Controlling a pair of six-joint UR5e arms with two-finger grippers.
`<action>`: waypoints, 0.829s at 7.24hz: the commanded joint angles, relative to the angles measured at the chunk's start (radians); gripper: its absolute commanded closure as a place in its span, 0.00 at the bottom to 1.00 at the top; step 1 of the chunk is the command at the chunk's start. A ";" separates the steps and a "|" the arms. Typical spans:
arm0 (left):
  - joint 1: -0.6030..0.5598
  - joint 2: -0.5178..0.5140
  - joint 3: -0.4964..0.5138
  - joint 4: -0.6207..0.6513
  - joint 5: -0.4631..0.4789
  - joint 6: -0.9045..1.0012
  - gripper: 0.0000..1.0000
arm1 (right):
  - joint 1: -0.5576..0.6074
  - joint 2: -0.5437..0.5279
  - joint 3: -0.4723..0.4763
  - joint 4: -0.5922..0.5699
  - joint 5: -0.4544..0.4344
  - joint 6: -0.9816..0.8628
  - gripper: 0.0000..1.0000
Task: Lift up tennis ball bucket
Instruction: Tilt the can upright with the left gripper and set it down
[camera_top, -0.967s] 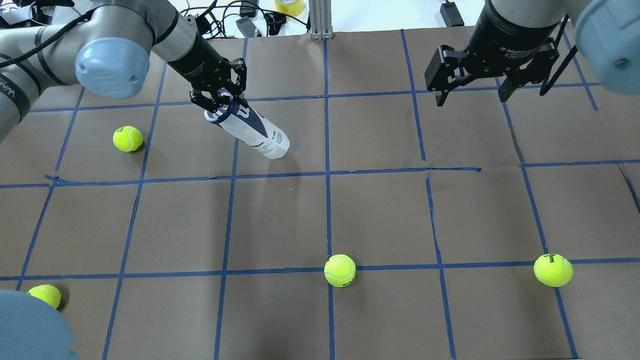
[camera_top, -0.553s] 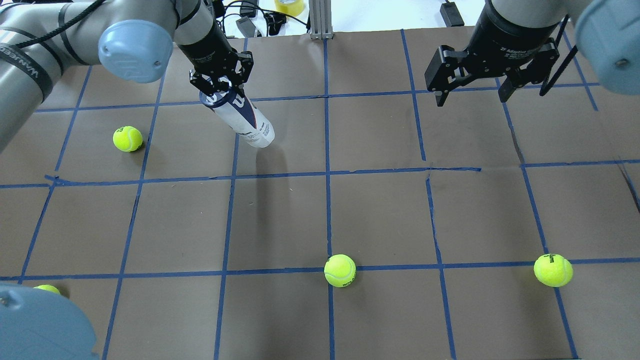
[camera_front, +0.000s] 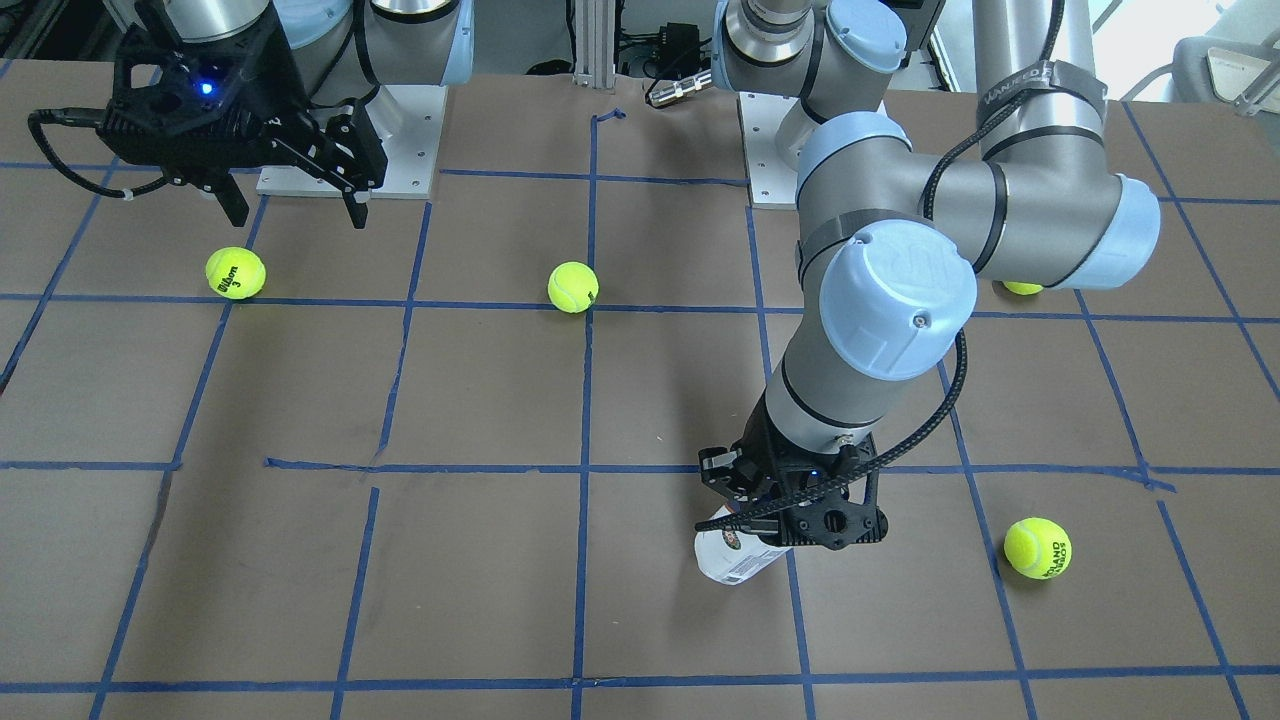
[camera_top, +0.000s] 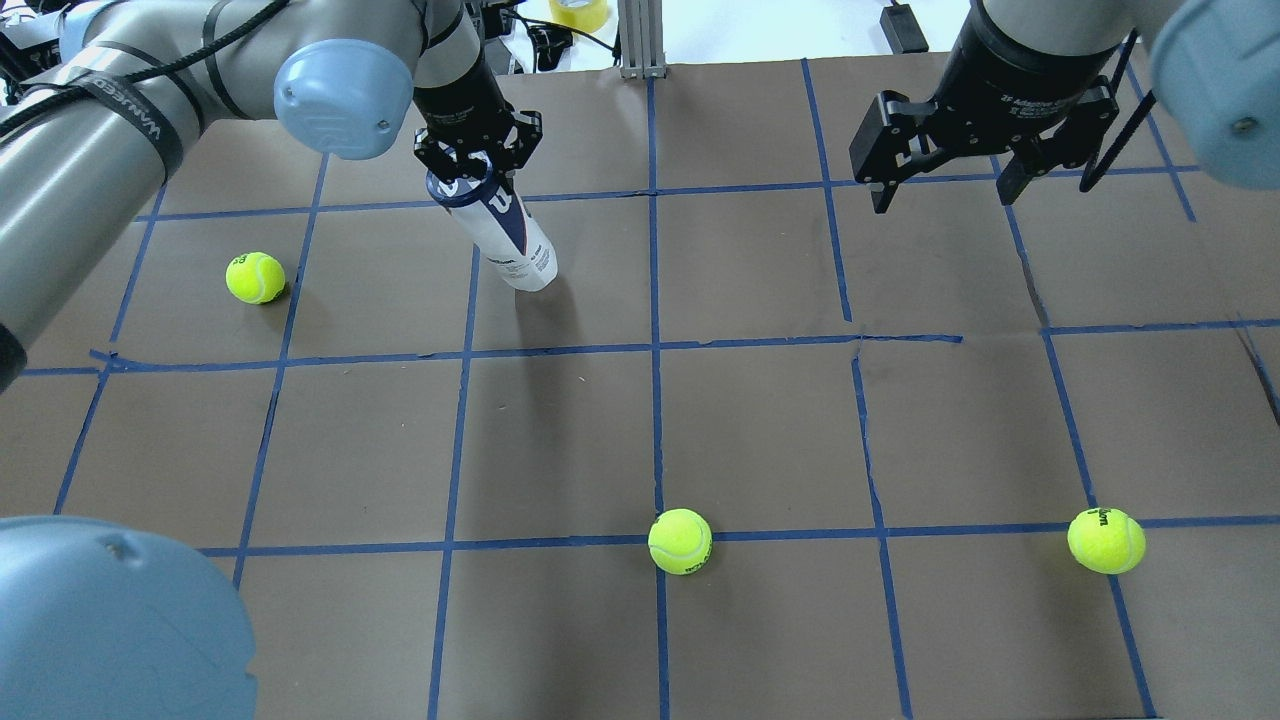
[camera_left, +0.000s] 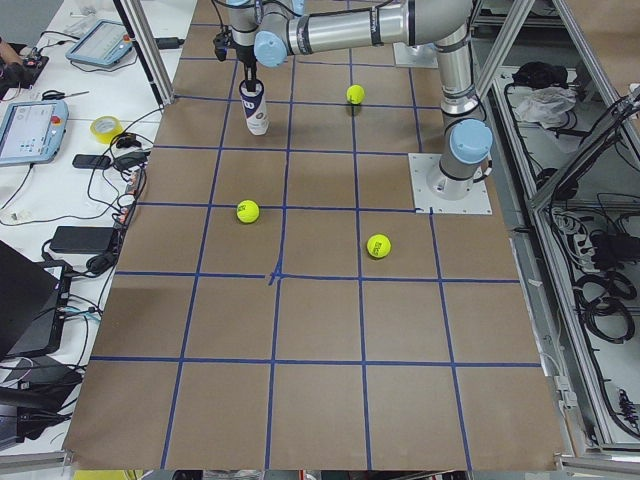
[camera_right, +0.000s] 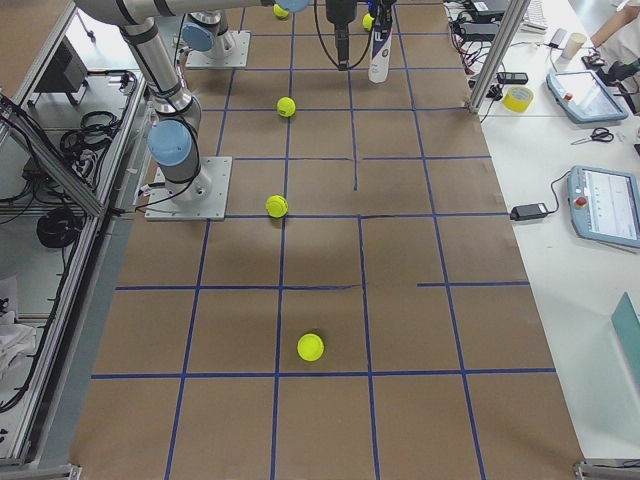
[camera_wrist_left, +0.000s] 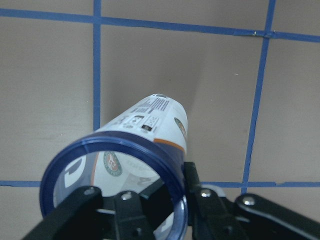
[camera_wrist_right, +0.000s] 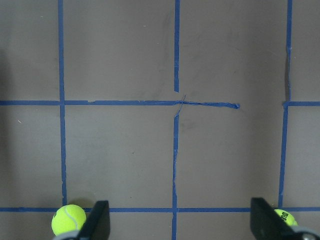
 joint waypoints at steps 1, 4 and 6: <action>-0.010 -0.005 -0.004 0.004 0.031 -0.012 0.87 | 0.000 0.000 0.000 0.001 0.000 0.000 0.00; -0.011 -0.002 -0.006 0.019 0.018 -0.012 0.22 | 0.000 0.000 0.000 0.001 0.000 0.002 0.00; -0.013 0.032 -0.002 0.007 0.012 -0.002 0.00 | 0.000 0.000 0.000 0.001 0.000 0.000 0.00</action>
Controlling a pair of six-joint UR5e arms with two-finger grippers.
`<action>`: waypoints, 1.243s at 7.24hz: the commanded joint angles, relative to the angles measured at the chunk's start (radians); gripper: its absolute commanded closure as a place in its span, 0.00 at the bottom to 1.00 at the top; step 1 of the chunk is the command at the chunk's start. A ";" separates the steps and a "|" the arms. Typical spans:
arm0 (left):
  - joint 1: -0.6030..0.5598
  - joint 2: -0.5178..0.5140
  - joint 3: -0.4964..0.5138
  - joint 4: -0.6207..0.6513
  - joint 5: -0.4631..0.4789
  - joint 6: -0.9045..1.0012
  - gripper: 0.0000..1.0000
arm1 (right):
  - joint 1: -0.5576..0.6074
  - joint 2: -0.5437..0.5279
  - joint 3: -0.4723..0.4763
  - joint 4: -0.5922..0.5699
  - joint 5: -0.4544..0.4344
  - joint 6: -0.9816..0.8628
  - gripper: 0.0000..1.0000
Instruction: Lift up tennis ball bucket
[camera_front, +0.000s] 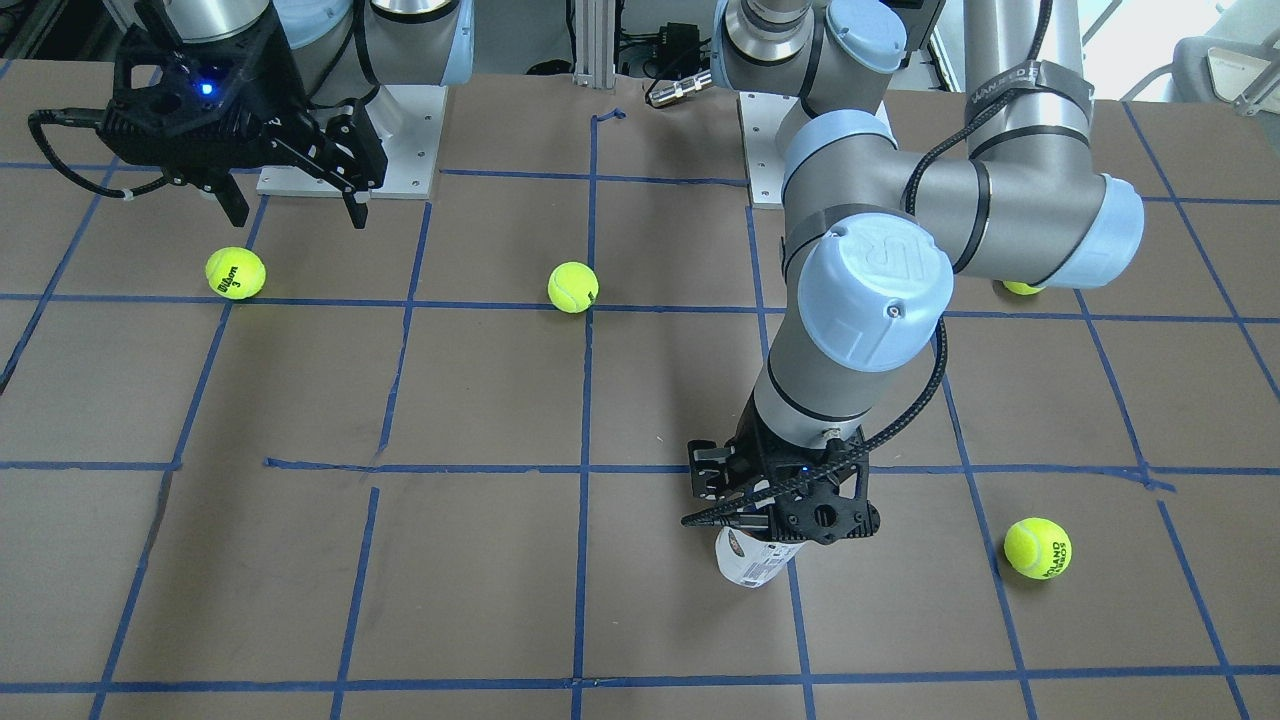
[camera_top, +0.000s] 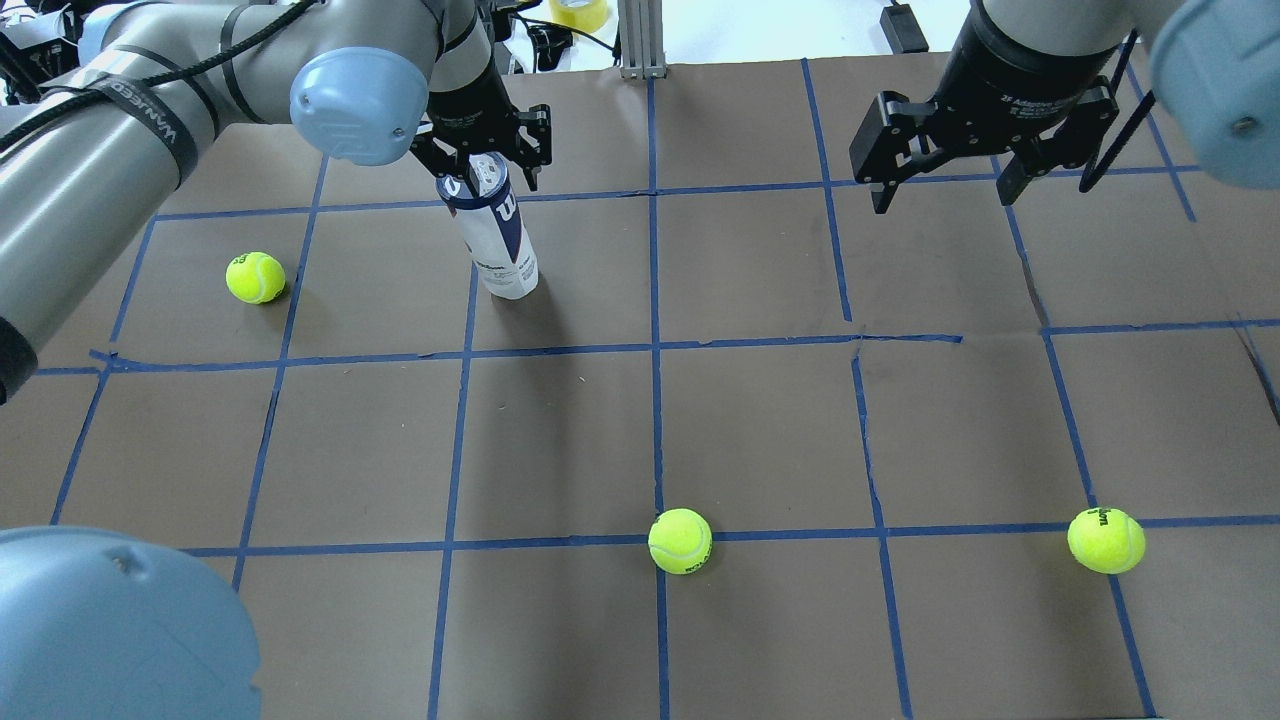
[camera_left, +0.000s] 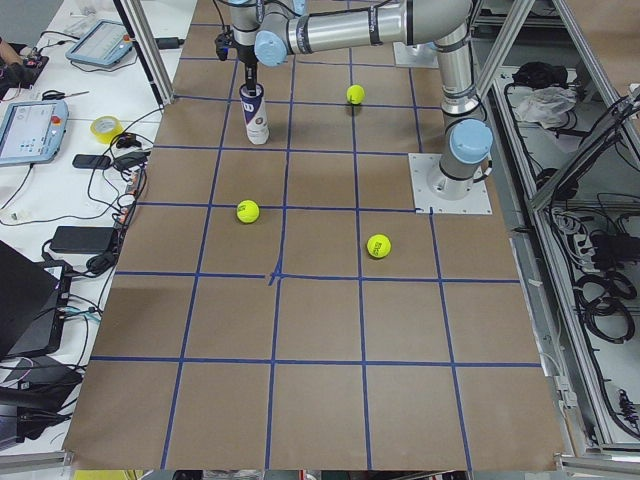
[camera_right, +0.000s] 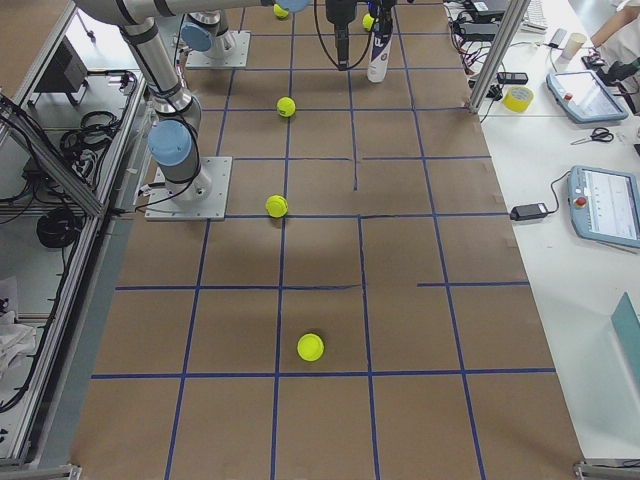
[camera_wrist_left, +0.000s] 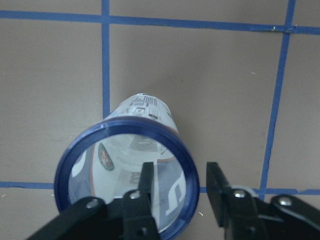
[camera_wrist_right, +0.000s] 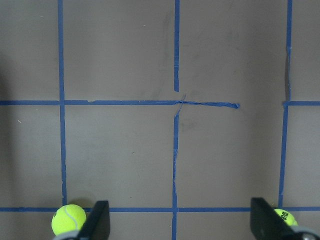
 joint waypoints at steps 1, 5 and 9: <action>0.001 0.047 0.008 -0.028 -0.071 0.012 0.00 | 0.000 0.000 0.000 0.000 0.000 0.000 0.00; 0.044 0.170 0.009 -0.135 -0.063 0.018 0.00 | 0.000 0.000 0.000 0.000 0.000 0.000 0.00; 0.190 0.309 -0.059 -0.226 0.098 0.226 0.00 | 0.000 0.000 0.000 0.000 0.000 0.000 0.00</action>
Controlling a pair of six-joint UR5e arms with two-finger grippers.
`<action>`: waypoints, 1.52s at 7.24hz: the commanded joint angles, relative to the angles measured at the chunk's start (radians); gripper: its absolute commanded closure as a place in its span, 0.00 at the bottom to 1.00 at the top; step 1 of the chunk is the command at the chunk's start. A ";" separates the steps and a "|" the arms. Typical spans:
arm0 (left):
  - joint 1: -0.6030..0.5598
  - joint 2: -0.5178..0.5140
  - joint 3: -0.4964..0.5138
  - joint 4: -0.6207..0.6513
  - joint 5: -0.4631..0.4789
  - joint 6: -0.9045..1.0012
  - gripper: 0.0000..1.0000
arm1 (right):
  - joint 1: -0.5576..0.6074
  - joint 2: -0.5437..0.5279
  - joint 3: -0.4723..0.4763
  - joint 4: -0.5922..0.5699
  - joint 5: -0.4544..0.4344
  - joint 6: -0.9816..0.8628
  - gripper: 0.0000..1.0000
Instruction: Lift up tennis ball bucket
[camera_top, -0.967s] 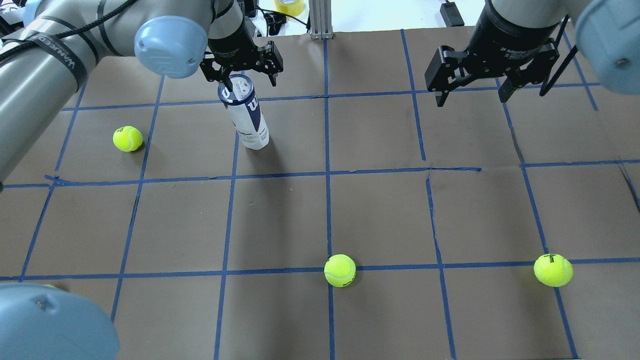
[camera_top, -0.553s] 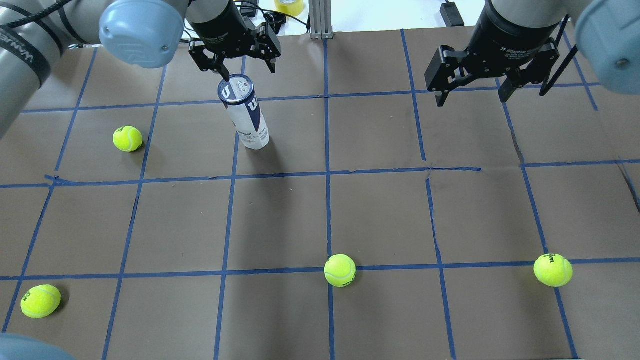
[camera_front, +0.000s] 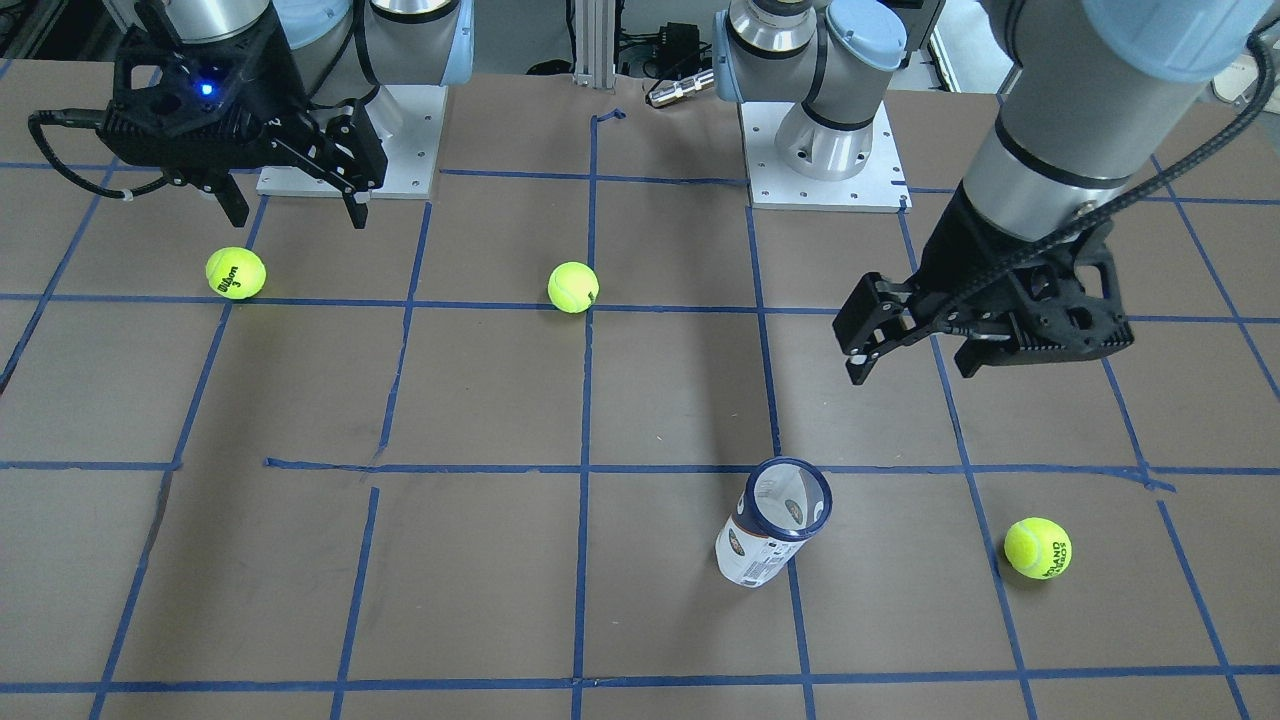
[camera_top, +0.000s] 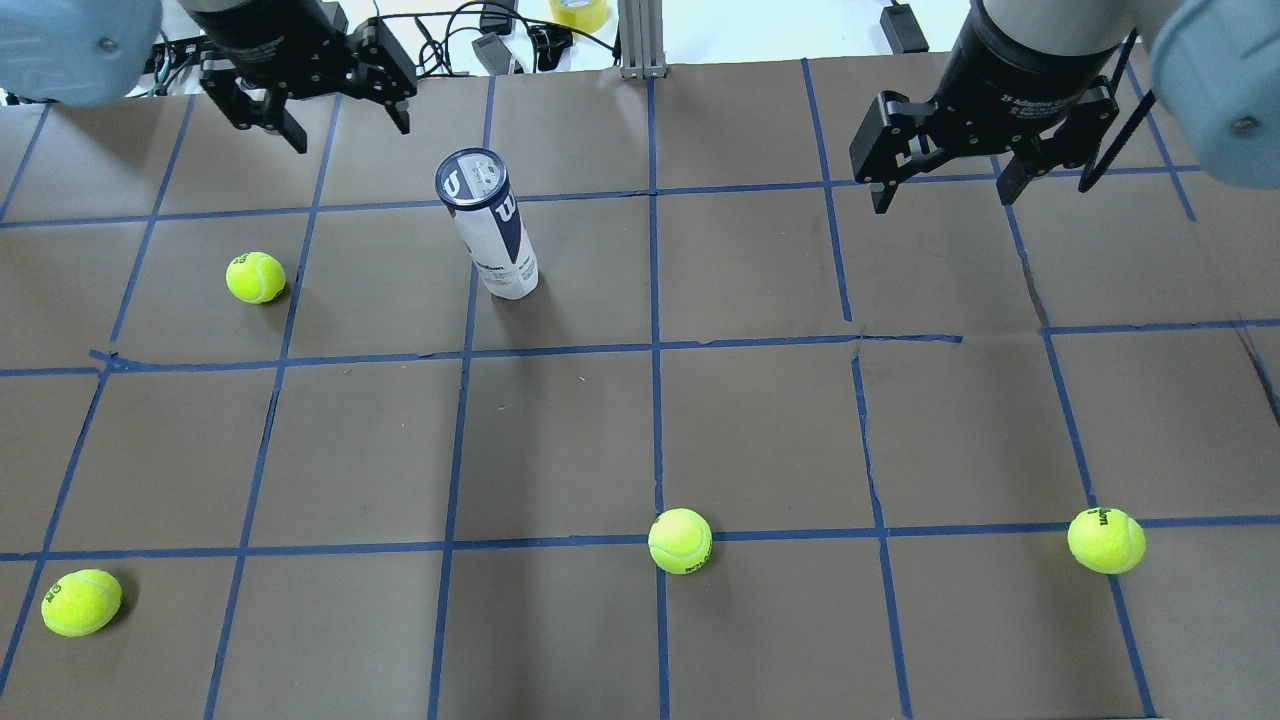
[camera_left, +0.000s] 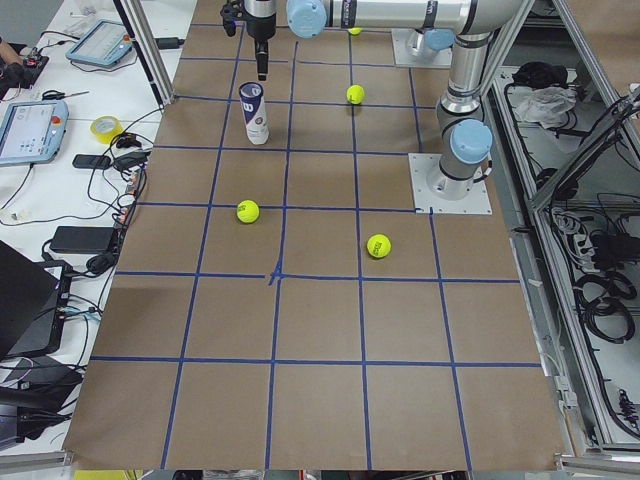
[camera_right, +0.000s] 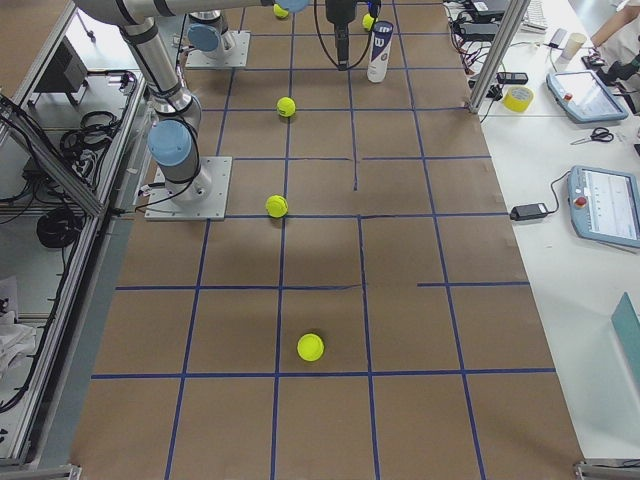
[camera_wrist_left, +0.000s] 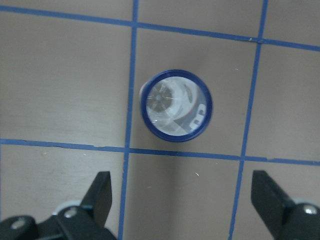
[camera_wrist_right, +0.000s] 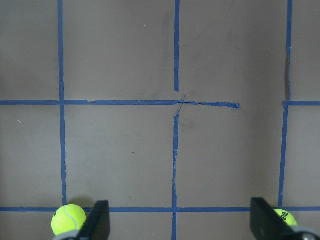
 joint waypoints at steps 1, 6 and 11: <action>0.022 0.083 -0.099 -0.017 0.124 0.107 0.00 | 0.000 0.000 0.000 0.000 0.000 0.000 0.00; 0.022 0.191 -0.172 -0.072 0.084 0.112 0.00 | 0.000 0.000 0.000 0.000 0.000 0.000 0.00; 0.027 0.202 -0.183 -0.112 0.036 0.202 0.00 | -0.020 0.000 -0.008 -0.012 0.003 0.005 0.00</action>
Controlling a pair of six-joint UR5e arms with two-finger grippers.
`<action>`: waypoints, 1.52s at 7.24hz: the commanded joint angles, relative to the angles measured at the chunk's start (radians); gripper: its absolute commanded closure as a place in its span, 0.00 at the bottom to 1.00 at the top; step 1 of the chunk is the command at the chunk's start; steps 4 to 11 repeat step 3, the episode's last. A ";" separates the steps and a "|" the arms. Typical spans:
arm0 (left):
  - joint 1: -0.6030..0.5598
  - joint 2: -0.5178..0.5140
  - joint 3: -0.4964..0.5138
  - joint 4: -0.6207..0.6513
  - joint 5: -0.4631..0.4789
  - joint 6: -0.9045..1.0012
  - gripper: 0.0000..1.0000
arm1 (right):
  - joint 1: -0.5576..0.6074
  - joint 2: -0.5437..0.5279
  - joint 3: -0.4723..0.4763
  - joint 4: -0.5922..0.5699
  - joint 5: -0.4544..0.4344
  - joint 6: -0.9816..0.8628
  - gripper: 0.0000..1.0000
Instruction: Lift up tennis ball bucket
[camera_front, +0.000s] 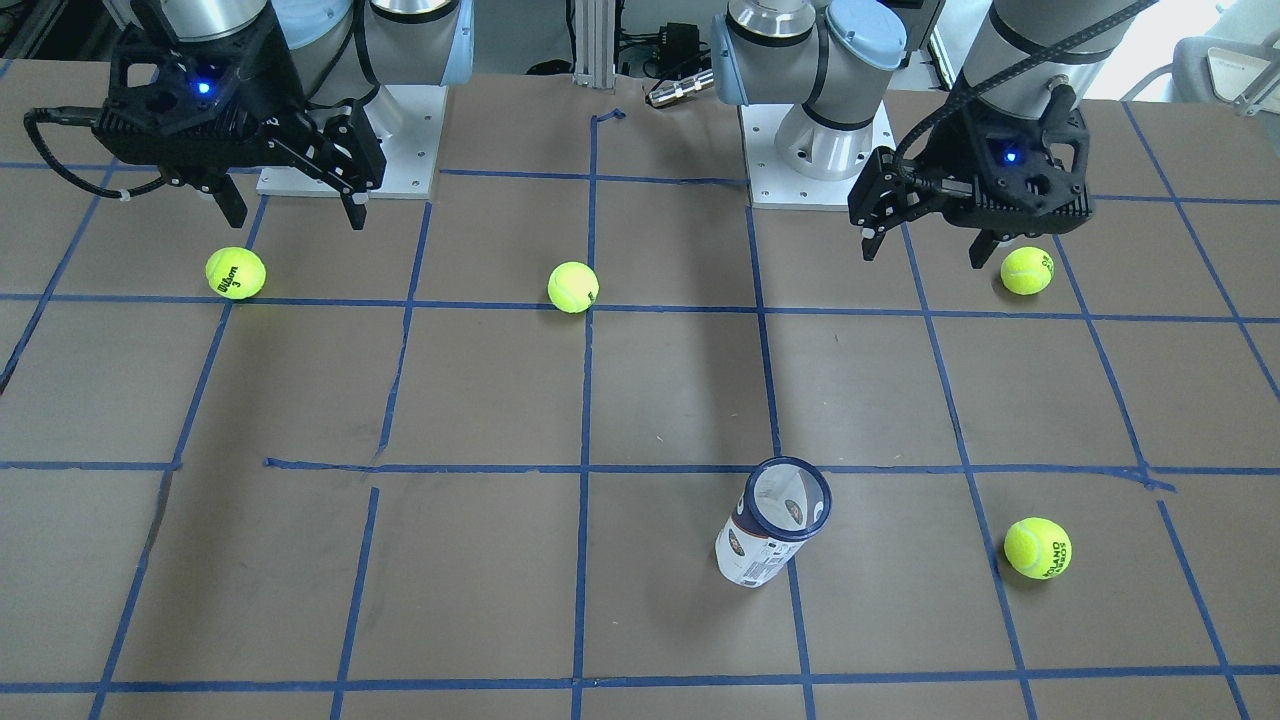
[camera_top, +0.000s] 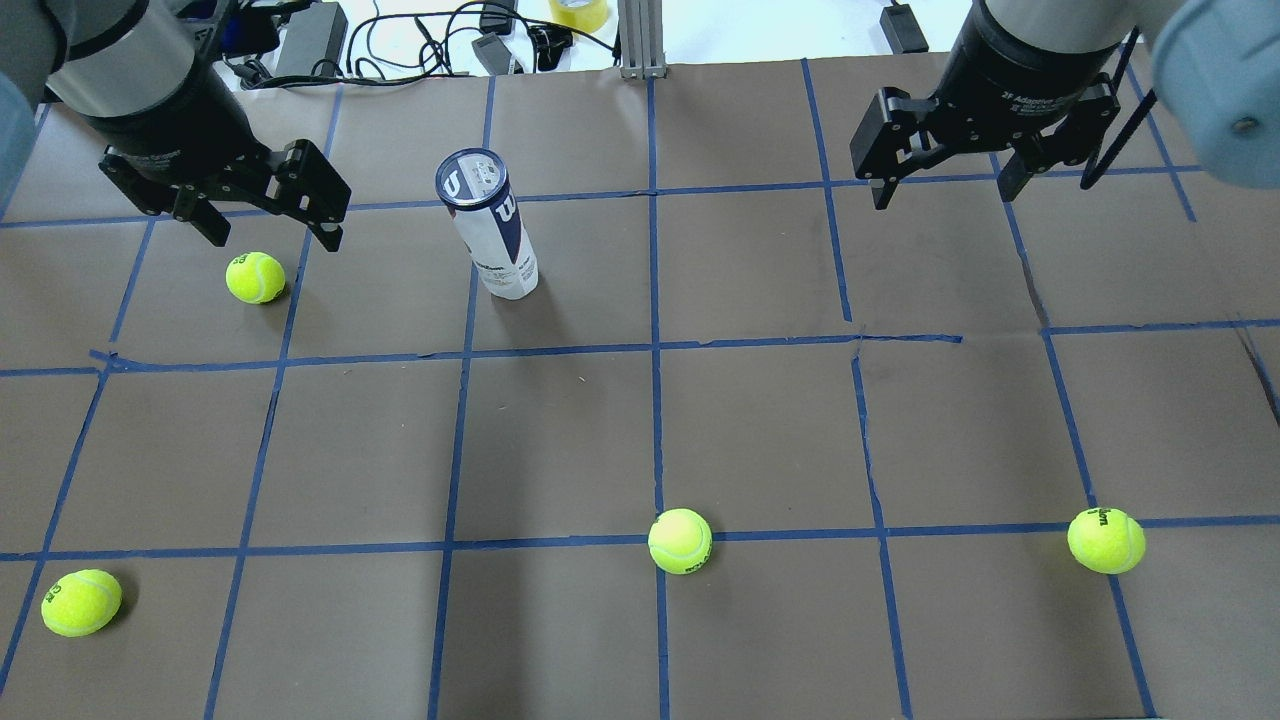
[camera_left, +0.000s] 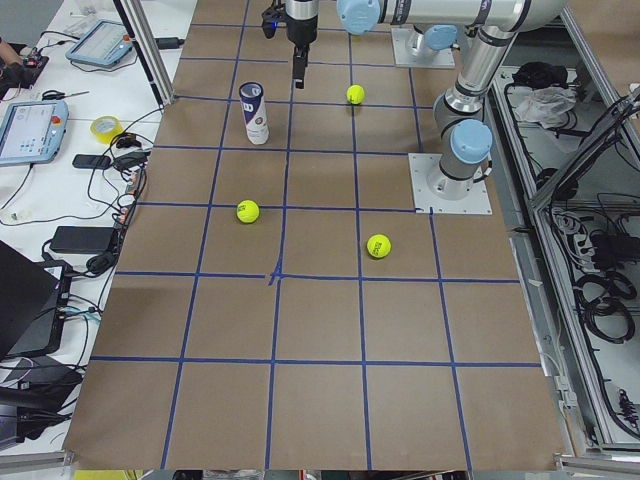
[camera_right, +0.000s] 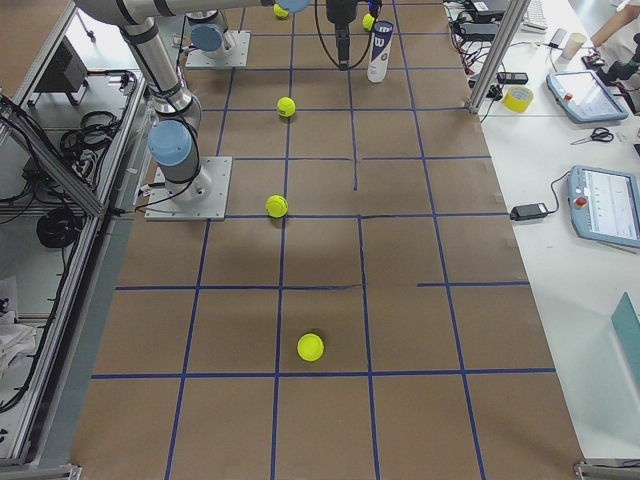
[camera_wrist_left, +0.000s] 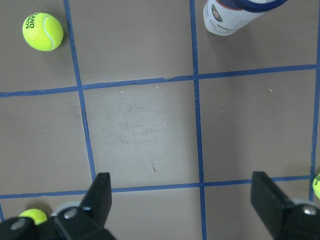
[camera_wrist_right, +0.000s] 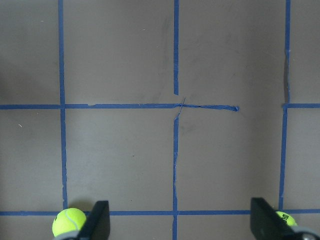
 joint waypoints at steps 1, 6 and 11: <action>0.000 0.004 -0.005 -0.005 -0.003 -0.001 0.00 | -0.041 0.000 -0.014 0.003 0.003 -0.001 0.00; 0.000 0.005 -0.008 -0.005 -0.003 -0.001 0.00 | -0.044 -0.002 -0.008 0.004 0.007 -0.001 0.00; 0.000 0.005 -0.008 -0.005 -0.003 -0.001 0.00 | -0.044 -0.002 -0.008 0.004 0.007 -0.001 0.00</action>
